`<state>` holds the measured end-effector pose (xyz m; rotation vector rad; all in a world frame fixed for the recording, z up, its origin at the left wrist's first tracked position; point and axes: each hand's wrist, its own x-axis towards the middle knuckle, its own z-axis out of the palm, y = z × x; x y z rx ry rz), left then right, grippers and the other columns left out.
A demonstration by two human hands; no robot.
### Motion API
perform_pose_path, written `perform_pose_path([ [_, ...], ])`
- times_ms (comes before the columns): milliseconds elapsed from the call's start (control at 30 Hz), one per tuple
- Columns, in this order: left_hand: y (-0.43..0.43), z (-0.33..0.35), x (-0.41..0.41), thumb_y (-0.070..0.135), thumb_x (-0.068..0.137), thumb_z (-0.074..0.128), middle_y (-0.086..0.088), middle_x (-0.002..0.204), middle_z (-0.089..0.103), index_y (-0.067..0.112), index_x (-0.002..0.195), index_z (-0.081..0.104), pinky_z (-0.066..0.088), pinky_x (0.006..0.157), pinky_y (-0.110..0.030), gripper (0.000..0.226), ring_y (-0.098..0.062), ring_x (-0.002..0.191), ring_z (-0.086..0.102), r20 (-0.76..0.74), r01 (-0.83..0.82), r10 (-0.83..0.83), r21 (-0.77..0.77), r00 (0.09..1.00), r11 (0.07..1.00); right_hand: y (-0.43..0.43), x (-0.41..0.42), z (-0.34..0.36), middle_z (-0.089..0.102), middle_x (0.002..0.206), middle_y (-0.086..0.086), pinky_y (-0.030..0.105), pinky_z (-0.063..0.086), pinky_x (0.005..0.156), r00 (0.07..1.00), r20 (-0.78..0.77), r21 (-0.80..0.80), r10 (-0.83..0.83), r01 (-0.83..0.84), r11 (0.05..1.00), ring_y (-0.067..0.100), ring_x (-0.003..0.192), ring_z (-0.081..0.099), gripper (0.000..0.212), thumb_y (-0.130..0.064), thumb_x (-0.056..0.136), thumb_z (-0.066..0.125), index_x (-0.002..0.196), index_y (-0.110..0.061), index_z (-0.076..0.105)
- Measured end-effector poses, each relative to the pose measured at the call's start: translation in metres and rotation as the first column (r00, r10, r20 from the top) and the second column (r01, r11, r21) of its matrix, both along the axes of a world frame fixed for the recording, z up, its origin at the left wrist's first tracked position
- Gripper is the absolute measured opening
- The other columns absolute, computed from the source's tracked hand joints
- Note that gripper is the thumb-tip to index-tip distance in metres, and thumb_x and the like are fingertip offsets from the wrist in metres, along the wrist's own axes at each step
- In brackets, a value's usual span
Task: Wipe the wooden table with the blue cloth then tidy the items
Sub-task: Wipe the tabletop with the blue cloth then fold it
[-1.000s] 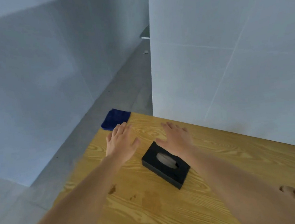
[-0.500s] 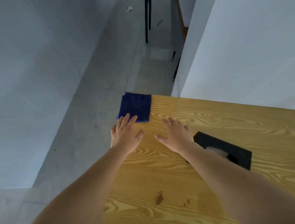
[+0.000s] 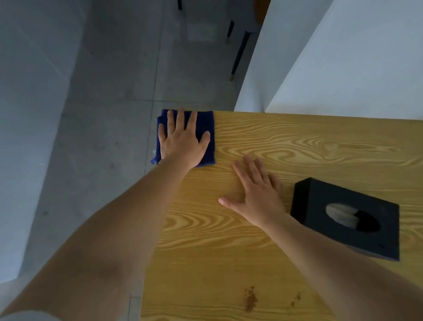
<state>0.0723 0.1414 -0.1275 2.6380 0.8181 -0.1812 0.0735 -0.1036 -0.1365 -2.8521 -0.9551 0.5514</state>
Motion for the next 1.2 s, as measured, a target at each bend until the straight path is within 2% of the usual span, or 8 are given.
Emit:
perform_pose_path([
  [100, 0.001, -0.012, 0.008, 0.069, 0.100, 0.023, -0.004, 0.176, -0.001, 0.031, 0.166, 0.005, -0.006, 0.127, -0.059, 0.079, -0.029, 0.161, -0.010, -0.040, 0.009, -0.008, 0.031, 0.999, 0.999, -0.001, -0.001, -0.004, -0.021, 0.172, -0.010, 0.050, -0.001, 0.125, 1.000, 0.001, 0.042, -0.008, 0.008, 0.999, 0.014, 0.155, -0.028, 0.105, -0.101, 0.078, 0.023, 0.161, -0.047, -0.012],
  [267, -0.004, -0.026, 0.004, 0.075, 0.097, 0.014, -0.005, 0.176, 0.004, 0.035, 0.166, 0.006, -0.006, 0.125, -0.062, 0.080, -0.031, 0.161, -0.005, 0.026, 0.008, -0.012, 0.124, 1.000, 0.992, -0.004, -0.002, -0.009, -0.017, 0.173, -0.011, 0.051, 0.002, 0.125, 1.000, 0.020, 0.067, -0.020, 0.019, 0.998, 0.014, 0.157, -0.024, 0.104, -0.101, 0.079, 0.023, 0.162, -0.047, -0.008],
  [600, -0.009, -0.028, -0.005, 0.079, 0.093, 0.009, -0.004, 0.176, 0.002, 0.039, 0.165, 0.005, -0.004, 0.125, -0.065, 0.082, -0.032, 0.161, -0.006, 0.002, 0.039, -0.039, 0.158, 0.999, 0.987, -0.005, -0.003, -0.012, -0.012, 0.174, -0.010, 0.051, 0.000, 0.125, 0.999, 0.027, 0.091, -0.022, 0.019, 0.996, 0.016, 0.158, -0.019, 0.103, -0.100, 0.080, 0.024, 0.163, -0.046, -0.002],
  [867, -0.035, -0.026, -0.060, 0.080, 0.093, 0.008, -0.002, 0.176, 0.004, 0.041, 0.165, 0.005, -0.002, 0.125, -0.065, 0.083, -0.031, 0.161, -0.004, -0.003, 0.060, -0.061, 0.172, 0.998, 0.983, -0.007, -0.009, -0.012, -0.008, 0.175, -0.004, 0.052, -0.002, 0.126, 0.998, 0.060, 0.092, -0.019, 0.014, 0.996, 0.020, 0.159, -0.015, 0.100, -0.097, 0.082, 0.024, 0.164, -0.043, 0.004],
  [1200, -0.081, -0.031, -0.151, 0.080, 0.093, 0.012, 0.000, 0.176, 0.007, 0.043, 0.164, 0.007, 0.001, 0.125, -0.065, 0.081, -0.029, 0.161, -0.002, 0.008, 0.035, -0.037, 0.196, 0.999, 0.980, -0.025, -0.038, -0.015, -0.008, 0.175, -0.006, 0.050, -0.005, 0.127, 0.999, 0.037, 0.088, -0.037, 0.034, 0.996, 0.020, 0.159, -0.014, 0.098, -0.093, 0.082, 0.027, 0.164, -0.043, 0.006],
])
